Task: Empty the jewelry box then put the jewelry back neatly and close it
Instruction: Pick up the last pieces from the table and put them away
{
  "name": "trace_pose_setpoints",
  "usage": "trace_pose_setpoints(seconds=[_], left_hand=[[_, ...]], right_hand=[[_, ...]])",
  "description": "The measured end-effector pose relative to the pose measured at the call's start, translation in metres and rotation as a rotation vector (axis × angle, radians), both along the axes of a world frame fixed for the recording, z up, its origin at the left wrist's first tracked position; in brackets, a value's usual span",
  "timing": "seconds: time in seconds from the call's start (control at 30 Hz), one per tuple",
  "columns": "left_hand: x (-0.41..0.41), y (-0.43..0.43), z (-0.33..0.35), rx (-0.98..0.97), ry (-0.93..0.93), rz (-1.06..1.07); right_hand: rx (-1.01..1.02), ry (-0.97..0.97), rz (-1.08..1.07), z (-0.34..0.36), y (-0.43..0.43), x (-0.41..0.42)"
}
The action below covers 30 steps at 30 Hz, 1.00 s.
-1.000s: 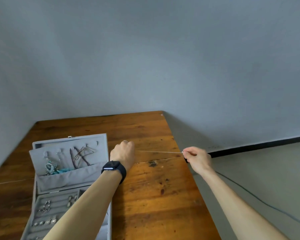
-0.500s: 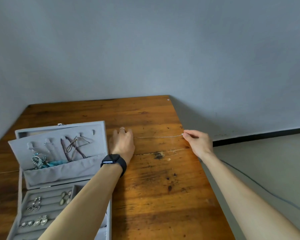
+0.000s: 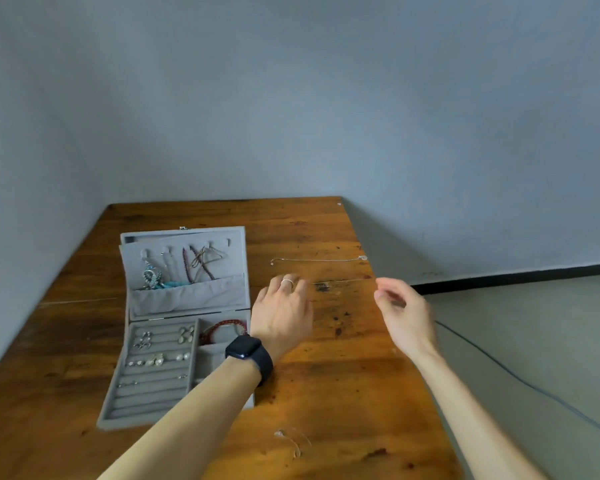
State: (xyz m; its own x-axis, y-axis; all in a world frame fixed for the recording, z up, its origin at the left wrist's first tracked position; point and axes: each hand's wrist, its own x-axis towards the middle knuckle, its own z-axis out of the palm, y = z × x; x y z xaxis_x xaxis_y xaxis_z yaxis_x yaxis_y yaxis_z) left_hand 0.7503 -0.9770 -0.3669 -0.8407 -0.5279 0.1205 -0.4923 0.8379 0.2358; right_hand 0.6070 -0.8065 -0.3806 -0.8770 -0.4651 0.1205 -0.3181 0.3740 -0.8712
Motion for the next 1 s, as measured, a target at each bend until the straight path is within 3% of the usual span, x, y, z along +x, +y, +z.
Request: trace_pose_setpoints(seconds=[0.23, 0.4, 0.6, 0.83, 1.0], left_hand=[[0.116, 0.064, -0.007, 0.072, 0.101, -0.032], [0.186, 0.091, -0.02, 0.066, 0.156, 0.0], [0.229, 0.112, -0.048, 0.055, 0.127, -0.008], [0.24, 0.122, -0.082, -0.003, 0.063, -0.024], [0.241, 0.126, -0.087, -0.057, 0.102, -0.003]], right_hand=[[-0.091, 0.043, 0.133, -0.008, 0.07, 0.145], [-0.042, 0.059, 0.147, -0.034, 0.091, 0.208], [0.121, 0.216, 0.159, -0.047, 0.091, 0.235], [0.343, 0.539, 0.241, -0.065, 0.08, 0.234], [0.295, 0.56, 0.268, -0.069, 0.087, 0.237]])
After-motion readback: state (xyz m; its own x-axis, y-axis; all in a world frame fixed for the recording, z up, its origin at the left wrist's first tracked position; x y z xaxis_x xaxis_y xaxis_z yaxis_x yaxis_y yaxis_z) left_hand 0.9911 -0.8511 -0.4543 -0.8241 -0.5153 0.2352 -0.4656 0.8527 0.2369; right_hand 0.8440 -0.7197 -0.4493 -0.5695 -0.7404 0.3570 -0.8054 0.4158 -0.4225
